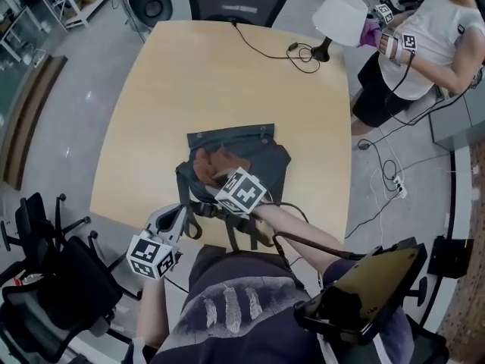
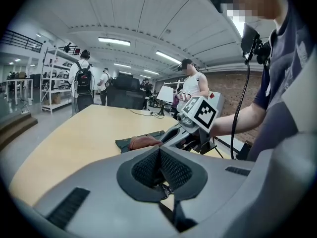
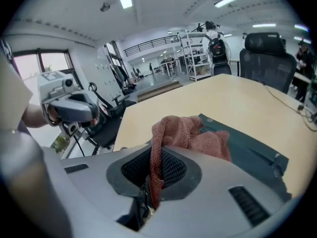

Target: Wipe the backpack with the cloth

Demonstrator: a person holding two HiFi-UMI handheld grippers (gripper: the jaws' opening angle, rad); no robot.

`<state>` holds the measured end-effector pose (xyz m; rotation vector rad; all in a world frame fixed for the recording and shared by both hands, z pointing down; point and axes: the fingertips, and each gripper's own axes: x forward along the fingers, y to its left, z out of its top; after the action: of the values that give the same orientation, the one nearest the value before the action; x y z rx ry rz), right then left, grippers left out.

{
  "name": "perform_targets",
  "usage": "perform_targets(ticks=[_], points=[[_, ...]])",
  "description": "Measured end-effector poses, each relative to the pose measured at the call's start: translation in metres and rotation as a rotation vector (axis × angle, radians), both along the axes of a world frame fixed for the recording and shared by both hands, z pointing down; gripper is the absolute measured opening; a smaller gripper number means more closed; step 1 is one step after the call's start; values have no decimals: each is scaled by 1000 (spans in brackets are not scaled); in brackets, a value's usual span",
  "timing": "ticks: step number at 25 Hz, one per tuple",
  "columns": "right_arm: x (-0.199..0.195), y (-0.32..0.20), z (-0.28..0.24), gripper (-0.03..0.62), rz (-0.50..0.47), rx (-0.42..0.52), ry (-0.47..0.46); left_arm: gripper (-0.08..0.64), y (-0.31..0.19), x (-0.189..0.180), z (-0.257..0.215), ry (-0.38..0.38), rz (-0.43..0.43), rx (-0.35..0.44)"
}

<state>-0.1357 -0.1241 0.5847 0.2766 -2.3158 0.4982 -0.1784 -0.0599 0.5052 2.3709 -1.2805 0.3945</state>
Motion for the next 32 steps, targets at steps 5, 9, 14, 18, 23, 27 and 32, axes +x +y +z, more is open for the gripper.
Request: perform_targets(ticks=[5,9,14,18,23,27,32], points=[[-36,9,-1,32,-31,-75,-64,6,3,-24,3,9,-33,-6],[-50,-6,-10,32,52,-225,-209,6,2,-39,6,12,-51,-14],[-52,-64,-25,32,241,-299,-373,6,-4,-56,14,13,-49,-32],[-27,-135,8,32,364,-88,-187,6,-10,-65,15,12,-41,-39],[4,-191,54,32,303,182,218,6,-17,-83,16,8,-39,-55],[10,-203,69,32,216,258,359,6,-23,-95,21,3,-47,-71],[34,-217,74,32,281,237,386,6,-35,-88,16,0,-26,-62]])
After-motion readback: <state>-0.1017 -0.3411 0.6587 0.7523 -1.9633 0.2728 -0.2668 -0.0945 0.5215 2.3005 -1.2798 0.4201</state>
